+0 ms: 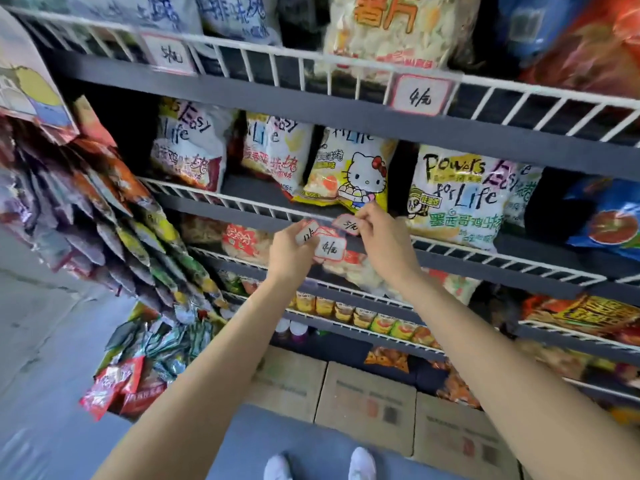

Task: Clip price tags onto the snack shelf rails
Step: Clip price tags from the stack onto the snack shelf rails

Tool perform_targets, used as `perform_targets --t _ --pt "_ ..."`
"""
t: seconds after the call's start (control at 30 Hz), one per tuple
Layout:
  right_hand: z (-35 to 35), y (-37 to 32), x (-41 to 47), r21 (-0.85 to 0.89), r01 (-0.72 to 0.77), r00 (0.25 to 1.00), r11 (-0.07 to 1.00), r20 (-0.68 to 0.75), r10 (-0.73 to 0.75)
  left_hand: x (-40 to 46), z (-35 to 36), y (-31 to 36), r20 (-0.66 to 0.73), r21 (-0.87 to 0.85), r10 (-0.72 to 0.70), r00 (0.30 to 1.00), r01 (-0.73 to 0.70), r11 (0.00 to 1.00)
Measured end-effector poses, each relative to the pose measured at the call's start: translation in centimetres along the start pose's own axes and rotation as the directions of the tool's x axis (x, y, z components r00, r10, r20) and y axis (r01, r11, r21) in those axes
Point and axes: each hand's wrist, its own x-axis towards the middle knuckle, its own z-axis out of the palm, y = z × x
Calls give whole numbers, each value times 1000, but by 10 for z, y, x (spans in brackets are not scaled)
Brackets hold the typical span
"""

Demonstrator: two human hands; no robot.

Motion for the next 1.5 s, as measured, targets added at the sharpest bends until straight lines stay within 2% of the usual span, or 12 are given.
perform_targets --t 0.2,0.33,0.5,0.7,0.83,0.93,1.23,1.5 --pt "7 -8 3 -197 24 996 980 -78 -40 8 -5 -5 105 24 61 993 -64 998" --pt "9 -13 4 -266 5 997 964 -68 -24 5 -9 -9 111 142 173 979 -188 972" --pt "3 -16 14 -299 -13 999 954 -38 1 5 -26 -10 155 247 240 958 -273 930" --pt "13 -28 14 -264 97 984 960 -120 -132 11 -44 -14 289 417 286 914 -389 821" --pt "30 -27 13 -435 166 968 885 -101 -231 15 -48 -17 318 416 305 898 -421 806" --pt "37 -25 12 -543 160 964 824 -94 -249 16 -49 -18 331 408 302 894 -424 809" --pt "48 -18 -1 -560 184 958 808 -80 -274 18 -50 -18 329 394 311 892 -429 813" --pt "50 -21 -11 -637 118 967 762 -99 -233 20 -50 -17 334 424 326 885 -449 786"
